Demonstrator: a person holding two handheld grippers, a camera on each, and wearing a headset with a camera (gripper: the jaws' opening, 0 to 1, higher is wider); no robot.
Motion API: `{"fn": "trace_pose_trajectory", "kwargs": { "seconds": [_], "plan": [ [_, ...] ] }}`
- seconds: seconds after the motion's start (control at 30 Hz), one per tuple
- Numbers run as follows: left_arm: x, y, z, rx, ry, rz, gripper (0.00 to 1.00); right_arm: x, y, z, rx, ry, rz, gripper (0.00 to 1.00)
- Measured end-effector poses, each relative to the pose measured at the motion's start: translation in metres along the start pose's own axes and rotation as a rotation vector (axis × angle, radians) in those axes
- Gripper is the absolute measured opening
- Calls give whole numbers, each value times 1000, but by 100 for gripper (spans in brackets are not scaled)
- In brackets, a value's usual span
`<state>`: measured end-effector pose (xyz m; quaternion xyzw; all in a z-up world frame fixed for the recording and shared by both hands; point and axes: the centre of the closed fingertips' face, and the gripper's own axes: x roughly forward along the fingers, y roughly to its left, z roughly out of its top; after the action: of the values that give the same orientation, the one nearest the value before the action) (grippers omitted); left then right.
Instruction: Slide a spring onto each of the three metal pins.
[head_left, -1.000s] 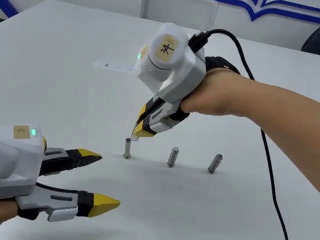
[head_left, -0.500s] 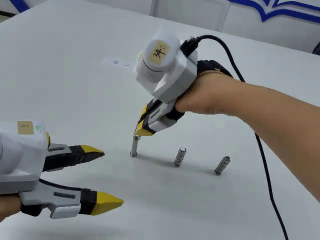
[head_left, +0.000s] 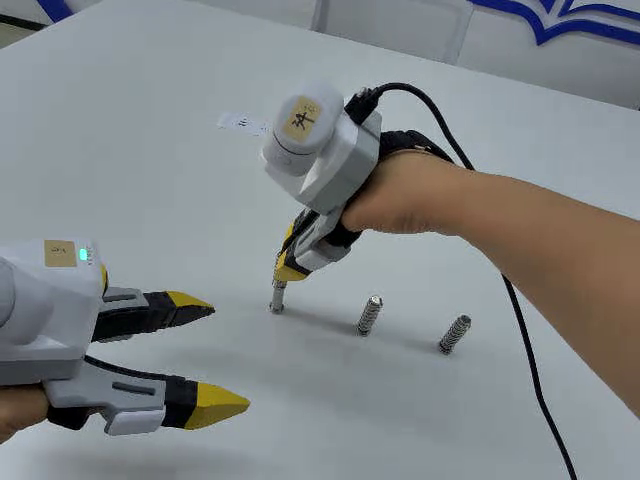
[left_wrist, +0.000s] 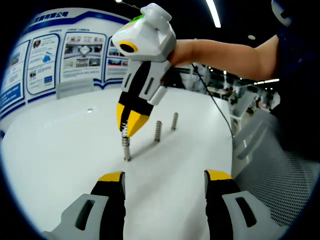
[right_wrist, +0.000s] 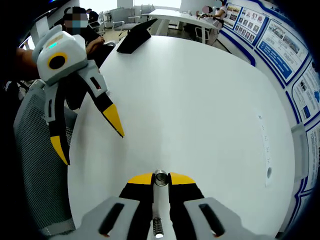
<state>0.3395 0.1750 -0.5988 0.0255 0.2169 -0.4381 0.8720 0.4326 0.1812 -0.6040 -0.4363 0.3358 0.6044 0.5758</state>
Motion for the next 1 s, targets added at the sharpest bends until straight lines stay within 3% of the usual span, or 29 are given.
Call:
{"fn": "trace_pose_trajectory", "kwargs": {
  "seconds": [0.6,1.0],
  "plan": [
    [-2,2,-3,-8,9,5,65,27,8,-15,36,59,32,12],
    [-1,3,-1,-6,10,1,65,28,8,-18,58,40,30,14]
  ]
}}
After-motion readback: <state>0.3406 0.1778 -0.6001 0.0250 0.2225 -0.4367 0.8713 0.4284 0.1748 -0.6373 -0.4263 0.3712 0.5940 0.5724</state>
